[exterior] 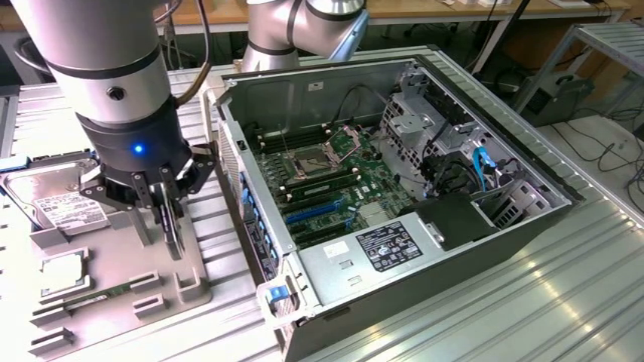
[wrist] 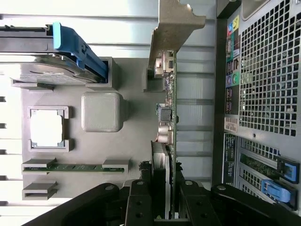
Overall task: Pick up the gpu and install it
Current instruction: 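Pick up the gpu and move the gpu toward the slot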
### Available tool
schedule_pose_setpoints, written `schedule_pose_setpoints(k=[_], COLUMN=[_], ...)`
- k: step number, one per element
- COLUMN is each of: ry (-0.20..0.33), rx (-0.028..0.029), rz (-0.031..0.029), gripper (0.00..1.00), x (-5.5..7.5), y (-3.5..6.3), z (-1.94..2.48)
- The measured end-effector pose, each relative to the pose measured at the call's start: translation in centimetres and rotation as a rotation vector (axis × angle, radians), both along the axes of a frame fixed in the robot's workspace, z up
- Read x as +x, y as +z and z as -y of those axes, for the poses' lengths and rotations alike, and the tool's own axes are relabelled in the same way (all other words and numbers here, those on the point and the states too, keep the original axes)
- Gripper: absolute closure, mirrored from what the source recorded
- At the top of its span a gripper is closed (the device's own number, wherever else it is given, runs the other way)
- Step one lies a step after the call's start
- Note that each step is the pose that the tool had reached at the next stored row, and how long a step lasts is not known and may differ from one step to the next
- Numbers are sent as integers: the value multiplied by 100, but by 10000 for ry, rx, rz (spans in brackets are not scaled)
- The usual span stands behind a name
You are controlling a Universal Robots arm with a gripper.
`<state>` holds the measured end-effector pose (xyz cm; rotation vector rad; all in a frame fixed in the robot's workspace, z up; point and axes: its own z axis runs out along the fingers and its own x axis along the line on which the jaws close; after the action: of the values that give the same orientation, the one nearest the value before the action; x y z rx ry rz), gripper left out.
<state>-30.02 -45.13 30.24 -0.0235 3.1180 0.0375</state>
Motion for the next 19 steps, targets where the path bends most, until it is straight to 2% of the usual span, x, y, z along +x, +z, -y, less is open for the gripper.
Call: schedule_pose_setpoints(k=[6, 19], ry=[2, 11], rx=[-1, -1], rz=[0, 0], gripper=[72, 72], x=[0, 0], y=[62, 326], z=[0, 0])
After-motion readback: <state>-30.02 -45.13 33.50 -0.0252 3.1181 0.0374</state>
